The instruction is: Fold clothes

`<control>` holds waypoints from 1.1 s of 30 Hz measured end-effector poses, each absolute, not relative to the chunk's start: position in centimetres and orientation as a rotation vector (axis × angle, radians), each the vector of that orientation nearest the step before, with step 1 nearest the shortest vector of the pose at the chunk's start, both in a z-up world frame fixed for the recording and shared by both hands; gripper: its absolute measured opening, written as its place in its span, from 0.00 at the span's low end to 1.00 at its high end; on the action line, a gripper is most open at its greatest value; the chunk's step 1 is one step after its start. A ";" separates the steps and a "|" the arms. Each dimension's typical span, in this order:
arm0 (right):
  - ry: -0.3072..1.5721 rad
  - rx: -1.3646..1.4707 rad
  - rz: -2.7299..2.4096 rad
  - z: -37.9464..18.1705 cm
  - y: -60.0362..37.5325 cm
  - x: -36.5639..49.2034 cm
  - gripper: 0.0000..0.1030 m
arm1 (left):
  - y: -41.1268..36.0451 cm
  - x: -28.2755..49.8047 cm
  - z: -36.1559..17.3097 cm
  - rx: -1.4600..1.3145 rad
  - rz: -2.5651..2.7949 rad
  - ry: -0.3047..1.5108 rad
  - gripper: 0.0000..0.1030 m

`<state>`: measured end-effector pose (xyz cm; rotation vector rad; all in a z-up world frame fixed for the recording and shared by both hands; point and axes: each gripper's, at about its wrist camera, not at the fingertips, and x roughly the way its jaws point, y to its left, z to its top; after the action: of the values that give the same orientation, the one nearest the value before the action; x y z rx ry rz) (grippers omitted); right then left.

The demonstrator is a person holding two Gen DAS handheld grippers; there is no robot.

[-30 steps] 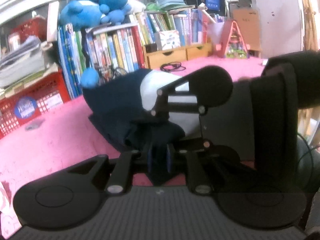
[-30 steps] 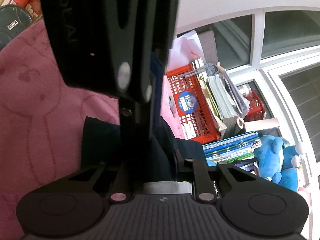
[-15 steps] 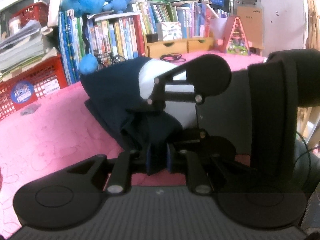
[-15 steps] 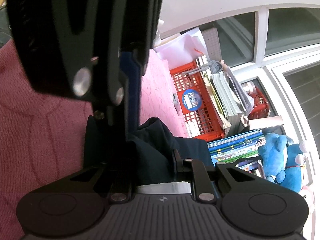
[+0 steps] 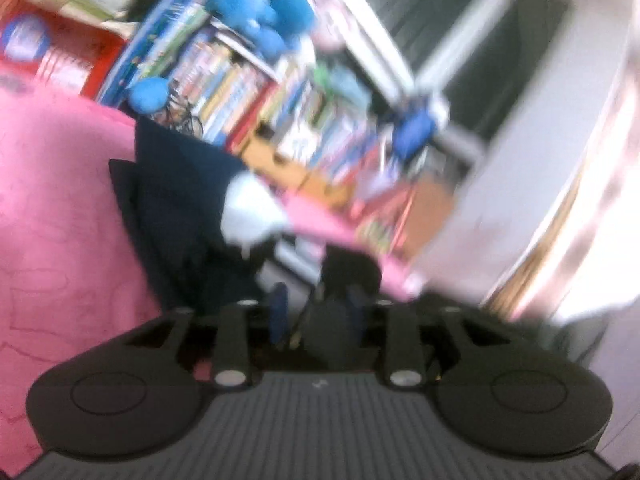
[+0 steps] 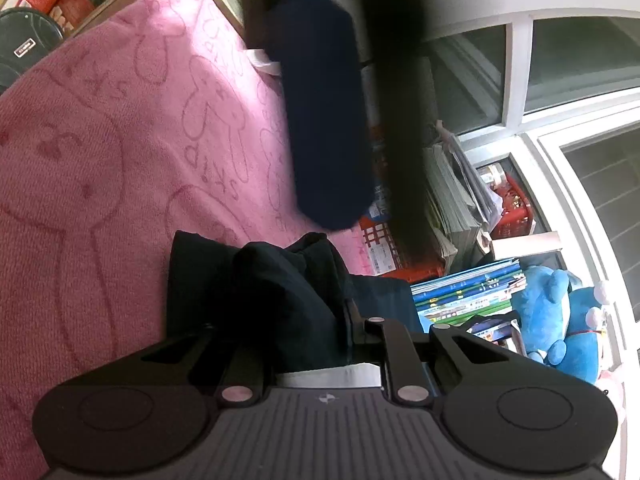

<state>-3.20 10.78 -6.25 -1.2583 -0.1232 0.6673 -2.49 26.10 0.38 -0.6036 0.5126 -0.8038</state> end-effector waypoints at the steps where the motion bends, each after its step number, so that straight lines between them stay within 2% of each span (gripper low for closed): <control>1: -0.125 -1.258 0.667 -6.2 10.8 -3.2 0.18 | 26.6 -1.6 0.2 -0.645 -0.774 0.518 0.38; 9: -0.129 -1.266 0.670 -6.2 10.7 -3.2 0.17 | 28.1 6.6 -3.7 -0.946 -0.580 0.696 0.39; 17: -0.115 -1.269 0.681 -6.1 10.8 -3.0 0.16 | 26.7 10.7 -4.4 -0.954 -0.577 0.771 0.42; 26: -0.113 -1.241 0.691 -5.6 10.5 -2.8 0.14 | 26.8 10.3 -4.1 -0.940 -0.549 0.774 0.43; 29: -0.120 -1.221 0.691 -5.3 10.3 -2.7 0.14 | 26.9 10.1 -4.0 -0.940 -0.572 0.769 0.48; 32: -0.135 -1.207 0.685 -5.1 10.2 -2.6 0.13 | 27.1 9.9 -3.9 -0.940 -0.596 0.763 0.49; 33: -0.141 -1.198 0.682 -4.9 10.1 -2.6 0.13 | 27.1 9.8 -3.9 -0.939 -0.604 0.761 0.54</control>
<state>-2.61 10.14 -4.90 -1.1980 -0.1407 0.6818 9.84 27.11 -3.91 -0.9395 0.7614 -0.6036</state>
